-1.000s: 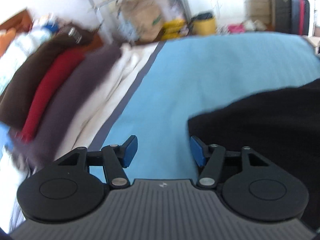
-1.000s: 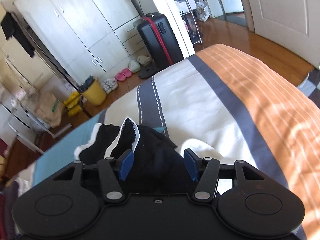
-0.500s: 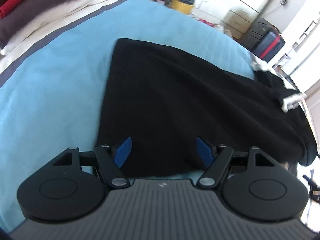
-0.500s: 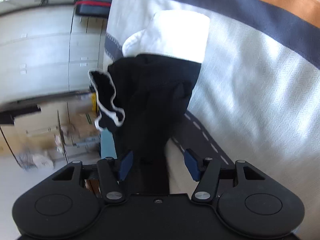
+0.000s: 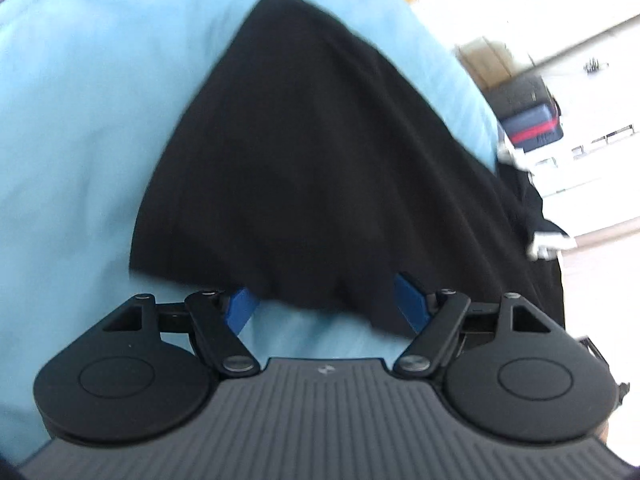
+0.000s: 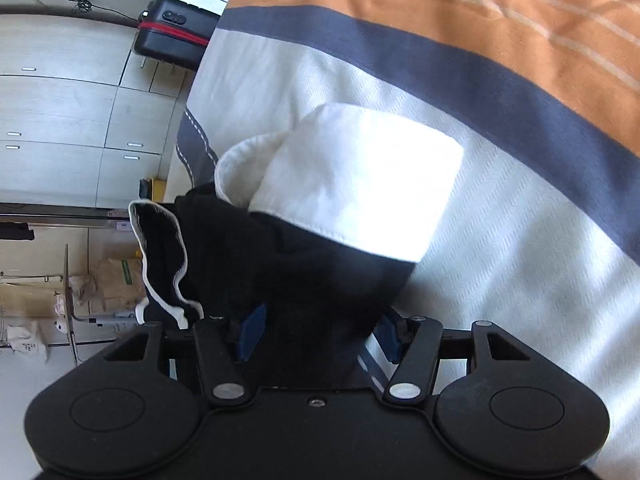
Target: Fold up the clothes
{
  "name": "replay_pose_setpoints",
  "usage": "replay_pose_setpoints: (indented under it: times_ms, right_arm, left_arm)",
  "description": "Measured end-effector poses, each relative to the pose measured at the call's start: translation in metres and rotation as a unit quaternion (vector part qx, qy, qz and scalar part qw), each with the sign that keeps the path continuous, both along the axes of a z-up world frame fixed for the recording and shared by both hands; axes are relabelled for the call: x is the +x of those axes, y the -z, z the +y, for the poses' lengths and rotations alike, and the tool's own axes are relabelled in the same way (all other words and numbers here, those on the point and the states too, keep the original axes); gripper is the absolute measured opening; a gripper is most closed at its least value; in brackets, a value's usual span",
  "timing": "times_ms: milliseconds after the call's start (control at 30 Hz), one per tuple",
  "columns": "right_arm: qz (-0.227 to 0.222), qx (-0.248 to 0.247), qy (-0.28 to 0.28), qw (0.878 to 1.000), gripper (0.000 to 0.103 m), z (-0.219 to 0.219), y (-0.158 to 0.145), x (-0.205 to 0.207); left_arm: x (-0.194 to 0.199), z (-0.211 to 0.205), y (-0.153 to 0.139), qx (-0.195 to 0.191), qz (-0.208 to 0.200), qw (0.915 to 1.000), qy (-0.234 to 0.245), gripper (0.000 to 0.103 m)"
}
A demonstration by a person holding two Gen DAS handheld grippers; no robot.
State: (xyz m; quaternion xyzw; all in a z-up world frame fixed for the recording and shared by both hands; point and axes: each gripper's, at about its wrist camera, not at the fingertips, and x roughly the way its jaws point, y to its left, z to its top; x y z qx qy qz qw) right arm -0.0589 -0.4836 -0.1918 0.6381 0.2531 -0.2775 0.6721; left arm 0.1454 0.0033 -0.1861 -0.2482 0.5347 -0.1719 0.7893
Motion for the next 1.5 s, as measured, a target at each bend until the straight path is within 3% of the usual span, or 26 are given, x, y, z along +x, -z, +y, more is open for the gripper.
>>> replay_pose_setpoints:
  times_ms: [67,100,133,167,200,300,367,433,500,567,633,667,733,833,900,1033,1067,1133,1300,1333,1500]
  right_arm:
    - [0.012,-0.044,-0.018,0.999,0.063,0.001,-0.006,0.01]
    - [0.025,-0.08,-0.035,0.996,0.051,0.003,-0.012,0.016]
    - [0.037,-0.116,-0.053,0.991,0.024,0.005,-0.018,0.023]
    - [0.049,-0.152,-0.07,0.985,0.019,0.007,-0.024,0.029]
    - [0.06,-0.189,-0.087,0.976,0.015,0.009,-0.031,0.036]
    - [0.046,-0.325,-0.121,0.937,0.01,0.042,-0.083,0.036]
    - [0.033,-0.371,-0.127,0.919,0.01,0.067,-0.113,0.02]
    - [0.07,-0.416,-0.145,0.895,0.009,0.084,-0.118,0.013]
    - [0.108,-0.349,-0.154,0.918,0.009,0.07,-0.094,0.014]
    - [0.144,-0.281,-0.162,0.935,0.009,0.057,-0.072,0.014]
    - [0.135,-0.251,-0.146,0.947,0.009,0.046,-0.066,0.009]
    - [0.132,-0.239,-0.139,0.952,0.009,0.042,-0.064,0.007]
    - [0.143,-0.292,-0.163,0.932,0.009,0.052,-0.073,0.023]
    - [0.18,-0.373,-0.205,0.887,0.009,0.07,-0.083,0.042]
    - [0.183,-0.4,-0.207,0.874,0.009,0.08,-0.091,0.042]
    - [0.168,-0.443,-0.19,0.86,0.009,0.09,-0.126,0.014]
    - [0.166,-0.455,-0.184,0.856,0.009,0.092,-0.134,0.007]
    - [0.163,-0.476,-0.171,0.847,0.009,0.096,-0.151,-0.006]
    - [0.188,-0.425,-0.157,0.871,0.009,0.077,-0.135,-0.025]
    - [0.197,-0.425,-0.16,0.869,0.009,0.078,-0.131,-0.026]
    - [0.226,-0.503,-0.17,0.817,0.009,0.109,-0.149,-0.029]
  left_arm:
    - [0.003,-0.012,-0.002,0.041,-0.052,0.9978,0.008,0.064]
    - [0.0,-0.022,-0.006,0.089,-0.093,0.9914,0.019,0.049]
    - [-0.005,-0.031,-0.011,0.136,-0.129,0.9818,0.03,0.016]
    - [-0.01,-0.037,-0.017,0.163,-0.161,0.9725,0.039,0.012]
    - [-0.015,-0.04,-0.024,0.183,-0.187,0.9643,0.042,0.011]
    - [-0.032,-0.023,-0.052,0.183,-0.215,0.9593,0.013,0.01]
    - [-0.042,-0.005,-0.06,0.173,-0.204,0.9636,0.0,0.01]
    - [-0.046,0.011,-0.054,0.155,-0.169,0.9734,-0.006,0.011]
    - [-0.04,0.015,-0.033,0.15,-0.101,0.9835,-0.002,0.01]
    - [-0.038,0.014,-0.021,0.16,-0.079,0.984,0.008,0.01]
    - [-0.042,0.011,-0.022,0.177,-0.085,0.9803,0.021,0.011]
    - [-0.046,0.007,-0.026,0.198,-0.104,0.974,0.035,0.013]
    - [-0.048,-0.005,-0.025,0.232,-0.122,0.9633,0.056,0.014]
    - [-0.052,-0.009,-0.025,0.237,-0.122,0.9618,0.061,0.012]
    - [-0.059,-0.006,-0.033,0.232,-0.133,0.9617,0.058,0.012]
    - [-0.083,-0.009,-0.055,0.243,-0.186,0.9463,0.105,0.012]
    - [-0.091,-0.012,-0.056,0.248,-0.19,0.9415,0.126,0.012]
    - [-0.102,-0.017,-0.05,0.246,-0.173,0.941,0.155,0.012]
    - [-0.113,-0.025,-0.042,0.255,-0.159,0.9378,0.174,0.012]
    - [-0.115,-0.026,-0.041,0.257,-0.157,0.9369,0.177,0.012]
    - [-0.125,-0.033,-0.036,0.269,-0.149,0.9321,0.192,0.012]
